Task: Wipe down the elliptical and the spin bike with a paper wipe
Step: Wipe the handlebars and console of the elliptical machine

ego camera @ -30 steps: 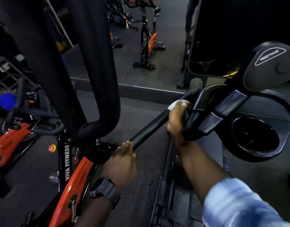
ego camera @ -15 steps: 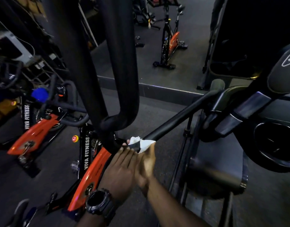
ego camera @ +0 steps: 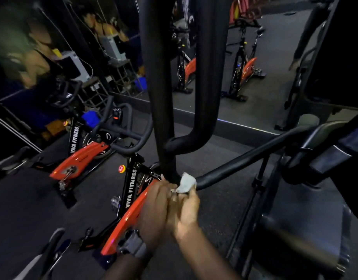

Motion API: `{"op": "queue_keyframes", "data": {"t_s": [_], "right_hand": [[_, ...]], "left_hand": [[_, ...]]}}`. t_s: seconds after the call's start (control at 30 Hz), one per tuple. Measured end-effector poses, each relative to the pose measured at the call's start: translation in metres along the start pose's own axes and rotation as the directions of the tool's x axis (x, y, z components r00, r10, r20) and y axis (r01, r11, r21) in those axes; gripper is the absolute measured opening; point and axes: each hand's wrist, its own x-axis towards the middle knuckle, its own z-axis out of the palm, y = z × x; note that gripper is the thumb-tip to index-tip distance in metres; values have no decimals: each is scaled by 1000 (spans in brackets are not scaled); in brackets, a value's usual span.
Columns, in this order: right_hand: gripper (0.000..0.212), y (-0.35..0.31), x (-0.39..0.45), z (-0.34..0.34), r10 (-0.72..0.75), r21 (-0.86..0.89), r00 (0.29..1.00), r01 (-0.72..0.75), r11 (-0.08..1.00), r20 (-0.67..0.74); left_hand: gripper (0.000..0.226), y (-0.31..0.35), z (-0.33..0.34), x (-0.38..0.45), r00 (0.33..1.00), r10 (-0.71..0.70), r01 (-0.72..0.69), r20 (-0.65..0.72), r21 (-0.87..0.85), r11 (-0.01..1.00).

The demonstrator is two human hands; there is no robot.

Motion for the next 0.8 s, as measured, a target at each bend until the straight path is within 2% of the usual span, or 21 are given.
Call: {"op": "queue_keyframes", "data": {"t_s": [0.07, 0.13, 0.2, 0.23, 0.27, 0.3, 0.33, 0.37, 0.4, 0.43, 0.47, 0.5, 0.53, 0.6, 0.63, 0.67, 0.73, 0.8], "right_hand": [[42, 0, -5, 7, -75, -162, 996, 69, 984, -36], [29, 3, -8, 3, -193, -312, 977, 158, 937, -87], [22, 6, -14, 2, -352, -531, 933, 260, 807, -78], [19, 8, -15, 2, -429, -655, 903, 318, 686, -10], [17, 9, -14, 2, -513, -786, 854, 373, 493, 84], [17, 9, -14, 6, -595, -883, 773, 417, 216, 219], [18, 8, -12, 12, -638, -884, 647, 450, -124, 418], [17, 5, -10, 22, -577, -763, 499, 435, -478, 646], [12, 1, -10, 36, -421, -550, 379, 359, -754, 824], [12, -3, -9, 51, -238, -315, 299, 242, -918, 924], [17, -9, -10, 70, -89, -120, 238, 116, -986, 967], [17, -16, -13, 89, 24, 26, 181, -8, -1000, 983], [14, -26, -17, 106, 109, 130, 140, -147, -981, 984], [12, -40, -24, 121, 283, 313, 135, -362, -878, 950], [15, -38, -21, 113, 356, 395, 172, -393, -831, 919], [20, -31, -16, 98, 395, 459, 237, -365, -810, 887], [28, -23, -10, 50, 456, 596, 442, -256, -762, 773], [34, -19, -17, 21, 462, 713, 612, -256, -652, 642]], "left_hand": [[21, 1, -1, 7, 964, -231, 193, -130, -252, 948], [24, 1, 0, 16, 871, -464, 325, -161, -519, 790], [34, 1, 1, 27, 776, -631, 395, 2, -782, 483], [41, -2, 1, 31, 735, -669, 420, 109, -849, 322], [50, -6, 0, 34, 711, -674, 436, 201, -878, 198], [58, -11, 0, 36, 712, -647, 439, 272, -892, 108], [64, -17, 1, 38, 733, -598, 423, 323, -906, 30], [68, -23, 3, 40, 758, -547, 399, 356, -916, -43], [70, -29, 7, 41, 785, -499, 371, 368, -923, -98], [74, -38, 12, 43, 825, -436, 332, 359, -933, -140], [77, -47, 18, 45, 864, -372, 300, 340, -940, -163], [78, -59, 26, 50, 902, -304, 267, 307, -949, -166], [83, -70, 37, 53, 930, -232, 255, 285, -955, -151], [98, -86, 58, 52, 971, -79, 216, 226, -969, -119], [98, -93, 64, 51, 978, -20, 202, 207, -969, -140], [94, -96, 63, 53, 980, 40, 200, 196, -967, -160], [90, -90, 55, 49, 969, 169, 211, 179, -959, -189], [94, -86, 39, 45, 947, 244, 250, 207, -955, -161]]}}
